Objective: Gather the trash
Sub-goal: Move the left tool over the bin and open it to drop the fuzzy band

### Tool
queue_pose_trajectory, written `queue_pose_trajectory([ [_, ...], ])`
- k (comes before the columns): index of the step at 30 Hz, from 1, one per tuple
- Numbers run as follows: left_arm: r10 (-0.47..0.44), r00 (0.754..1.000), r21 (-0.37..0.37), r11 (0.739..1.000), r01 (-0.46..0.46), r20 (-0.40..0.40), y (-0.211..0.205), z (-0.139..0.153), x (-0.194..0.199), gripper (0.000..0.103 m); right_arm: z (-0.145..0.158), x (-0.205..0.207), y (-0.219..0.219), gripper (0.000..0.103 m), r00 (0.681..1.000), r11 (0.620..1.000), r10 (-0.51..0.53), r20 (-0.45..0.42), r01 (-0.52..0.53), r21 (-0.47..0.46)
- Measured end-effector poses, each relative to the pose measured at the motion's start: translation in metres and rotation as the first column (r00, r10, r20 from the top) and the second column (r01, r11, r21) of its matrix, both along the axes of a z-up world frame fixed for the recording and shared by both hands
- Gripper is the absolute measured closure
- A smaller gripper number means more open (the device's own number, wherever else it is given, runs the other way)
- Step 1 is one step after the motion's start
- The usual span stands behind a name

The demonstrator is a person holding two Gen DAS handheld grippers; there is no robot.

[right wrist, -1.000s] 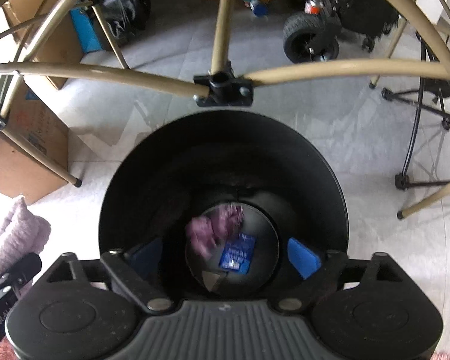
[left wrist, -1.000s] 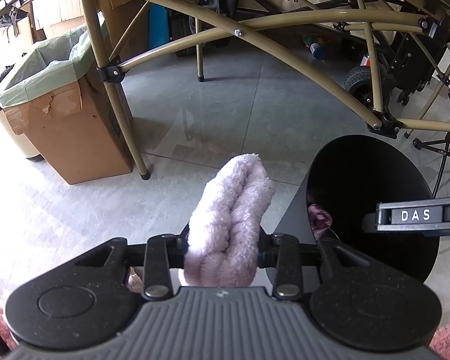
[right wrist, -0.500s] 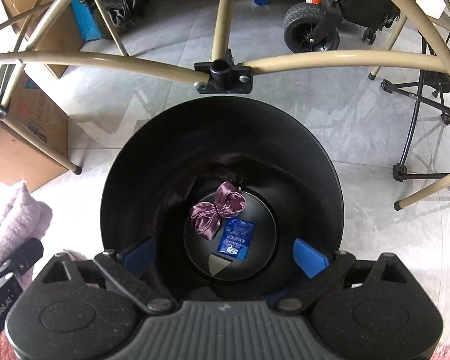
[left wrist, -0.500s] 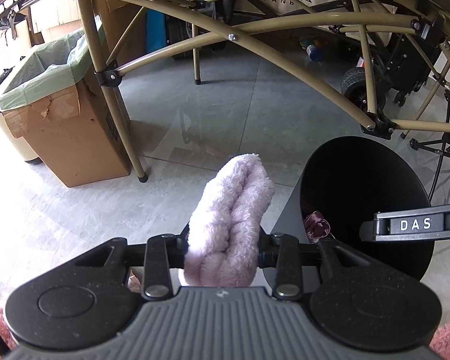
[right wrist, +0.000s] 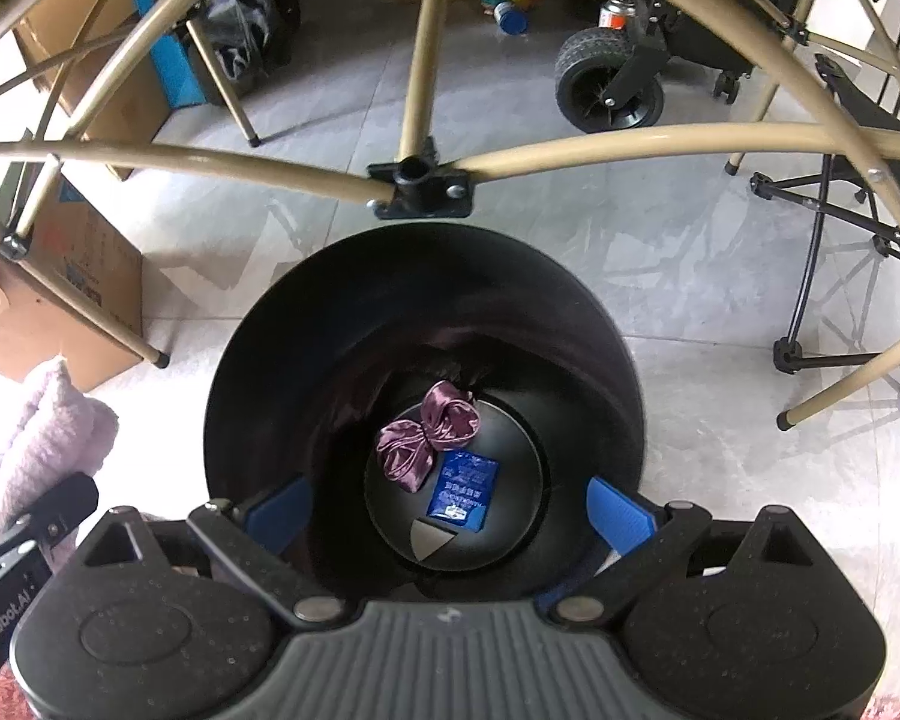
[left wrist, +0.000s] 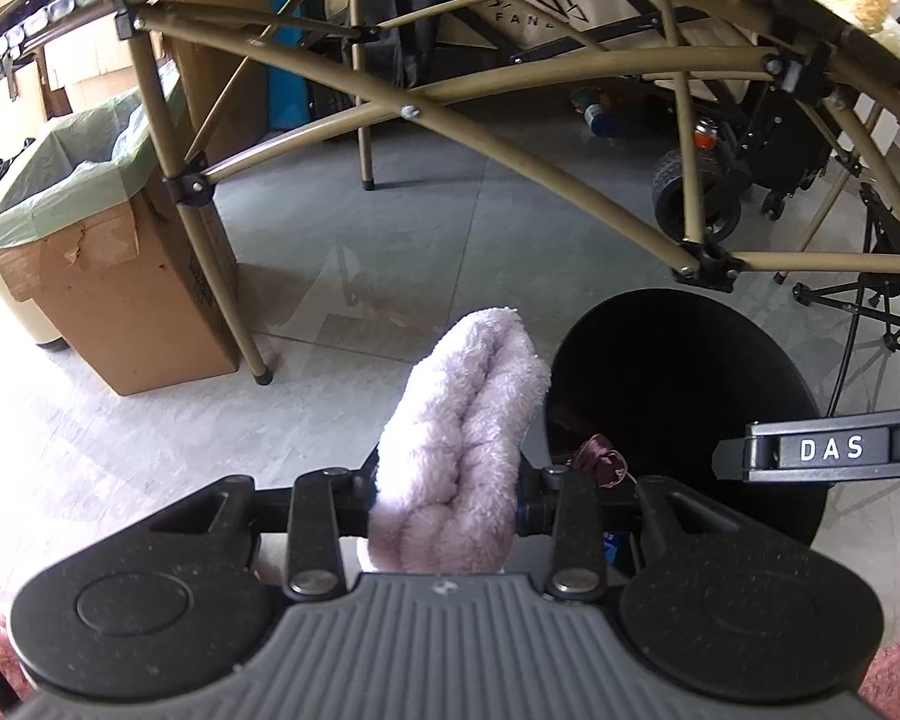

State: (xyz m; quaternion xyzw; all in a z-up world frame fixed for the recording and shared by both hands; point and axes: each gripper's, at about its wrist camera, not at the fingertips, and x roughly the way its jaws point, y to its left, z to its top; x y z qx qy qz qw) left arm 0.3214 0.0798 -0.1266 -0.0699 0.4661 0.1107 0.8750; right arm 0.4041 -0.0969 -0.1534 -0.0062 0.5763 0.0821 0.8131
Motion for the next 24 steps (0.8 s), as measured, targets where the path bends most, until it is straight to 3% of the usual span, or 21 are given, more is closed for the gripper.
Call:
queue_pose_trajectory([
  [12, -0.077, 0.997, 0.023, 0.997, 0.076, 0.019, -0.040, 0.006, 0.008, 0.066, 0.021, -0.012, -0.051, 0.005, 0.995, 0.996, -0.078, 0.057, 0.076, 0.037],
  [24, -0.158, 0.987, 0.037, 0.987, 0.157, 0.009, -0.081, 0.003, 0.016, 0.066, 0.020, -0.021, -0.124, 0.005, 0.971, 0.973, -0.225, 0.080, 0.221, 0.061],
])
